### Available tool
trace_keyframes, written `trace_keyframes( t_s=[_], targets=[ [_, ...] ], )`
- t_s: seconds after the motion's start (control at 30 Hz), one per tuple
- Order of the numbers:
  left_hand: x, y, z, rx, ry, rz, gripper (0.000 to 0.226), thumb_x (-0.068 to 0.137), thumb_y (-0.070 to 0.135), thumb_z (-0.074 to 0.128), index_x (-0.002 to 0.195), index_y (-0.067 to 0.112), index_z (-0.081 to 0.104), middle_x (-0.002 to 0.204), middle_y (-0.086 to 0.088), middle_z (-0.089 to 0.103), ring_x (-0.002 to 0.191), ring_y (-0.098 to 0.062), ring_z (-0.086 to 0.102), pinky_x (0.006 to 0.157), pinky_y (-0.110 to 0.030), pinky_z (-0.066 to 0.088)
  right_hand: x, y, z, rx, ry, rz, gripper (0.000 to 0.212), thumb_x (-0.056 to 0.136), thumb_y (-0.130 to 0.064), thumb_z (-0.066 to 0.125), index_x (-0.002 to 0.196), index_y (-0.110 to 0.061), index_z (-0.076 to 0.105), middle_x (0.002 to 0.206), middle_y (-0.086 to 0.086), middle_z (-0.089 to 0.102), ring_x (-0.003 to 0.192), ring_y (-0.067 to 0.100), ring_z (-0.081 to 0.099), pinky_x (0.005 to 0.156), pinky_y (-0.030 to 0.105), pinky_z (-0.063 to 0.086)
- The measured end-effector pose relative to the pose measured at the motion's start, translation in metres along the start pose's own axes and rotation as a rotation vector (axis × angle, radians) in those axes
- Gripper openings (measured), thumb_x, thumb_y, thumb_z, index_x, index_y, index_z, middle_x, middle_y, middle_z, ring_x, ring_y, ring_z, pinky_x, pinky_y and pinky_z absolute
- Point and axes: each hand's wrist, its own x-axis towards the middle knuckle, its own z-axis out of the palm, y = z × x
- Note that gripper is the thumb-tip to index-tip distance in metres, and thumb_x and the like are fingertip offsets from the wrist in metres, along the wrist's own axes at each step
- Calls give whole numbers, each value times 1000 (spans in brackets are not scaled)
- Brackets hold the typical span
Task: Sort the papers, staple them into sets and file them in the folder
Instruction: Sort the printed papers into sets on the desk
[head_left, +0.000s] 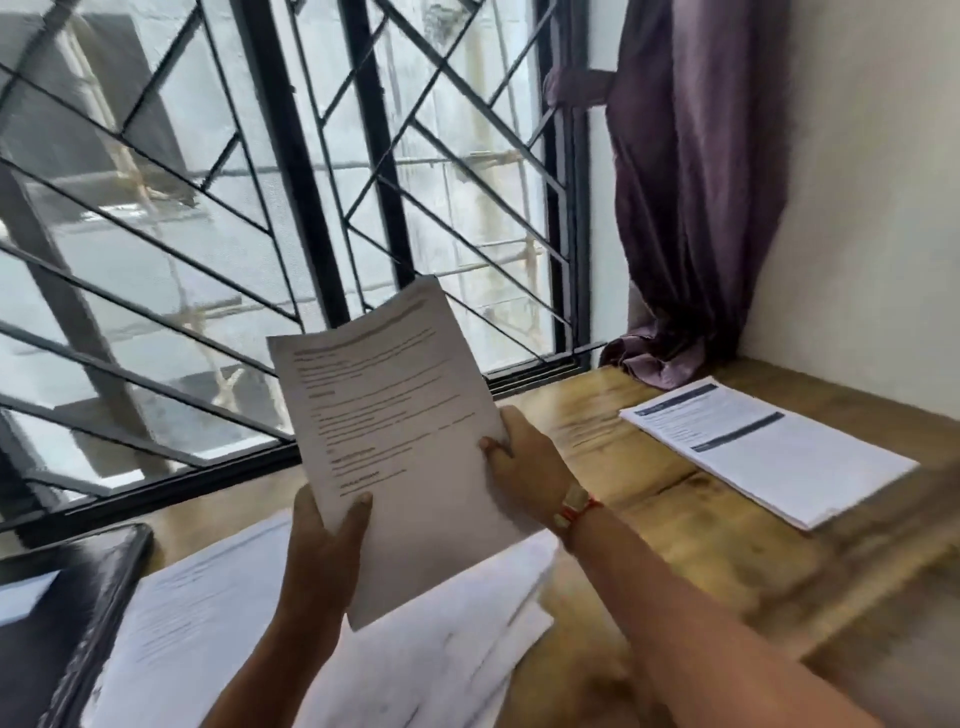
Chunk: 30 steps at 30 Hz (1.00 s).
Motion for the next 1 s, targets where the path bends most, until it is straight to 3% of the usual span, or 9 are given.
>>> trace_keyframes(
  t_s=[0.07,0.2,0.4,0.5,0.6,0.73,0.93,1.0],
  targets=[
    [-21,7,32,15,-2,9,21,98,25,60,117,23,51,115,-7,65,103,-31,65,87,-56,56,-14,12,-36,-76,9,56,4,96,-19,52,98,-21,49,91,6,65,80,29,61,63,29,40],
    [-65,14,101,18,-106,-72,39,89,34,49,125,20,53,116,-6,67,104,-29,67,88,-58,56,-41,41,-112,-235,27,178,30,96,-17,53,125,-12,56,115,14,67,106,34,62,76,29,41],
    [-102,11,207,56,-383,-223,27,87,14,48,102,16,70,100,-5,76,95,-29,72,81,-55,59,-70,88,-229,-483,45,416,35,94,-23,60,125,-7,56,129,17,61,118,34,57,90,32,44],
    [-107,7,248,163,-509,-309,21,90,22,60,107,23,72,106,-4,75,95,-23,73,84,-51,60,-75,116,-264,-552,56,474,36,92,-24,61,123,-5,58,129,17,61,118,34,57,91,31,44],
    [-107,3,283,222,-460,-305,17,91,17,63,106,11,69,104,-9,73,97,-27,70,88,-51,58,-74,137,-283,-604,84,504,27,92,-21,60,114,-5,61,122,17,65,112,33,60,85,30,45],
    [-105,9,311,279,-418,-296,21,90,12,68,110,7,67,111,-6,72,101,-23,67,92,-42,56,-59,155,-295,-632,102,490,36,93,-20,62,126,-7,57,128,16,63,119,33,58,95,34,47],
    [-101,5,326,464,-442,-186,27,87,6,71,114,6,69,113,-2,70,95,-18,64,67,-17,45,-44,181,-299,-779,68,468,34,91,-14,61,124,-7,56,124,17,63,116,34,59,91,36,48],
    [-99,1,326,560,-454,-155,27,87,14,72,113,10,69,116,-5,72,101,-22,67,70,-21,43,-44,189,-299,-839,35,490,37,87,-16,65,121,-7,55,123,19,62,116,36,58,91,38,50]
  ],
)
